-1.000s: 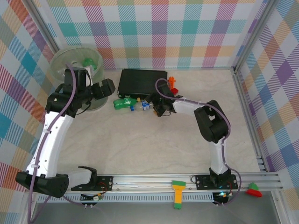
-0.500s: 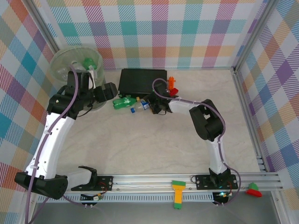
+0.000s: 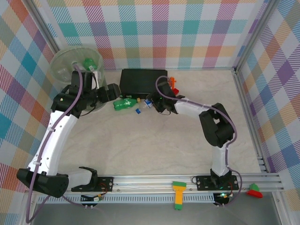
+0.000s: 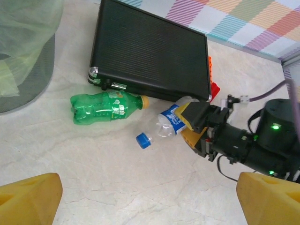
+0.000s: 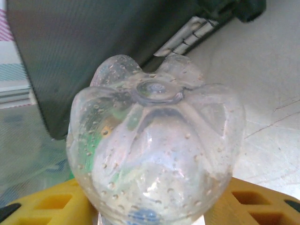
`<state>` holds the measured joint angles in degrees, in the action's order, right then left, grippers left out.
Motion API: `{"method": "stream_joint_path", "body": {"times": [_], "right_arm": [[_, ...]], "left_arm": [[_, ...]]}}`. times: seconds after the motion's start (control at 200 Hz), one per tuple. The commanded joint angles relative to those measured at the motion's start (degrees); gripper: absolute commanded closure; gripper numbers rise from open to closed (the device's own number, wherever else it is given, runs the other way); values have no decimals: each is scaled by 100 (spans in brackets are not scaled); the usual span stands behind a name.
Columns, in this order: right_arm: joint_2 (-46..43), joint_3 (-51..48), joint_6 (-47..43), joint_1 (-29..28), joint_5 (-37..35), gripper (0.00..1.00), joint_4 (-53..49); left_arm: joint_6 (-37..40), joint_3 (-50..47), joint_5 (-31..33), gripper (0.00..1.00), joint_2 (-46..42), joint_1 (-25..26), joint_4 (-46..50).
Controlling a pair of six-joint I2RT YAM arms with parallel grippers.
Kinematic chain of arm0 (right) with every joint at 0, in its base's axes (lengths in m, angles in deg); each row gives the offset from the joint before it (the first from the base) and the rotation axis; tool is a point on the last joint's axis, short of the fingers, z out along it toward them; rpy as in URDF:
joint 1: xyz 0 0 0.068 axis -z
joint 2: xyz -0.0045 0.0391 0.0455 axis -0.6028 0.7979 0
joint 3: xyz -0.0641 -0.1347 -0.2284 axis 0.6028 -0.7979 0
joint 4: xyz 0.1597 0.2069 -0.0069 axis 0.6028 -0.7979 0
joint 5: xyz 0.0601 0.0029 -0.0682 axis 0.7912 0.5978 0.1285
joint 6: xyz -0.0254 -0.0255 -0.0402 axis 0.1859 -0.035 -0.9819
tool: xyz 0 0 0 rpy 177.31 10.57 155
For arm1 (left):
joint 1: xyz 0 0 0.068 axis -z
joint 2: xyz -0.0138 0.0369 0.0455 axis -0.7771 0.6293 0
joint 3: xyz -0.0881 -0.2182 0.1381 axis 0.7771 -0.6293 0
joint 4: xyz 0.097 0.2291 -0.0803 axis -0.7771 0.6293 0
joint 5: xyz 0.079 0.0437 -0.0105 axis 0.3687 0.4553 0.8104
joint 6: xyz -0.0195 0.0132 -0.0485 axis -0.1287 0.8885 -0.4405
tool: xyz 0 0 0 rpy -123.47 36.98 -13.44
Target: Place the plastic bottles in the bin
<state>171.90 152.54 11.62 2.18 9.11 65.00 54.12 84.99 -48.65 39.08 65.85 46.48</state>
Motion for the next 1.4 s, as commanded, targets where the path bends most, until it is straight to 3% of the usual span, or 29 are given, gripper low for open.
{"method": "stream_joint_path", "body": {"times": [0.0, 0.355, 0.57, 1.055, 1.3, 1.395], "right_arm": [[-639, -178, -465, 18, -28, 47, -112], [-1701, -85, -1147, 59, 330, 47, -988], [-2084, 40, -1228, 103, 744, 46, -1410], [-2663, -170, -1269, 202, 874, 46, -1579], [-2782, -283, -1241, 202, 923, 46, -1542], [-2829, -318, -1246, 202, 914, 46, -1547]], "left_arm": [[231, -211, -428, 10, 96, 139, -325], [928, -657, -1063, 22, 555, 893, -1008], [1386, -570, -999, 32, 999, 1266, -1064], [1571, -652, -1762, 45, 1489, 1581, -1384], [1566, -592, -1827, 52, 1637, 1609, -1380], [1543, -571, -1842, 60, 1610, 1617, -1395]]}}
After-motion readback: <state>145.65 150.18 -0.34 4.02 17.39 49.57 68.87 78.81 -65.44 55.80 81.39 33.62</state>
